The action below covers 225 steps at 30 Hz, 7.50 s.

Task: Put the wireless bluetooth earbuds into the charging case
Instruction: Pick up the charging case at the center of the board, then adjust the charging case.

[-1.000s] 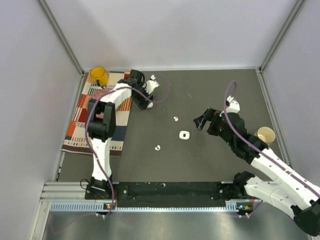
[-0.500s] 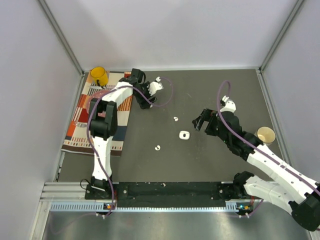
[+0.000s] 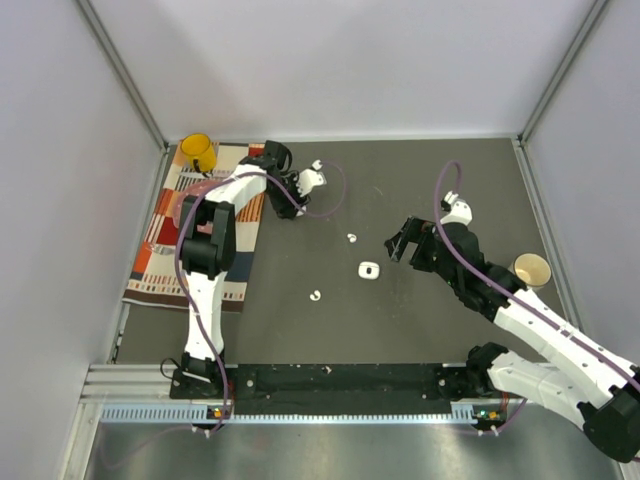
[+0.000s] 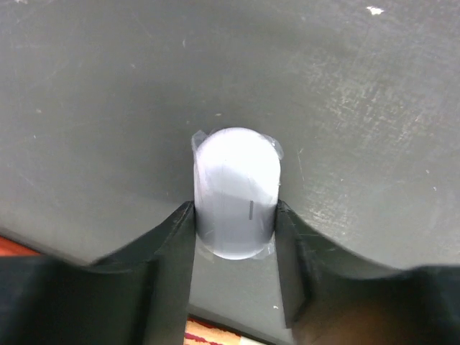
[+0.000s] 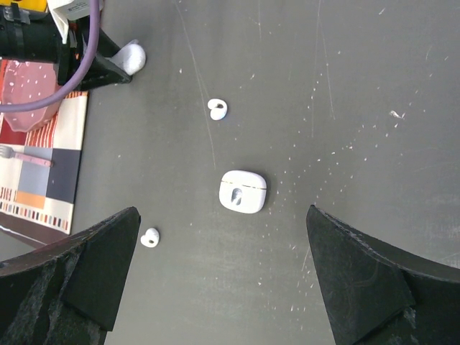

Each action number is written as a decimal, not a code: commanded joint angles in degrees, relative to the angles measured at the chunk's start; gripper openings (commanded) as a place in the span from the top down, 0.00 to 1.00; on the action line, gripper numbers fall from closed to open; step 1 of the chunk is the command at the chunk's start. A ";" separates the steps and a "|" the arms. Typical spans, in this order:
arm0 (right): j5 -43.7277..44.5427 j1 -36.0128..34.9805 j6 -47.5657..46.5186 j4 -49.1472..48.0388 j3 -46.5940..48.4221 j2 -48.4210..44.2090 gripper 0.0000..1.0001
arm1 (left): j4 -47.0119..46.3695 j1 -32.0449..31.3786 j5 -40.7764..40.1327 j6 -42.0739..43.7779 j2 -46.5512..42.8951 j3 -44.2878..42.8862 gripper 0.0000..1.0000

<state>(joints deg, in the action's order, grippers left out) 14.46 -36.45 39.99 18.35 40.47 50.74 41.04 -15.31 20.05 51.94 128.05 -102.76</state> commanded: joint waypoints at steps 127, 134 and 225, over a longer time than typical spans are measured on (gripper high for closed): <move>-46.09 -5.57 -1.85 -52.62 -4.43 -3.55 1.00 | -81.20 -15.63 22.22 -86.38 -85.95 69.26 0.01; -47.94 -5.57 -0.35 -57.81 -5.49 -2.93 1.00 | -86.55 -15.71 23.19 -92.89 -83.49 70.24 0.10; -47.33 -5.48 3.43 -65.73 -8.92 0.24 0.50 | -104.24 -28.28 15.99 -87.37 -71.88 70.41 1.00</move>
<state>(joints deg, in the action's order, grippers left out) -32.62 -41.89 42.78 -48.42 30.72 50.33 -59.70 -42.92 36.53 -38.33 57.17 -31.48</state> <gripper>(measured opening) 0.333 0.345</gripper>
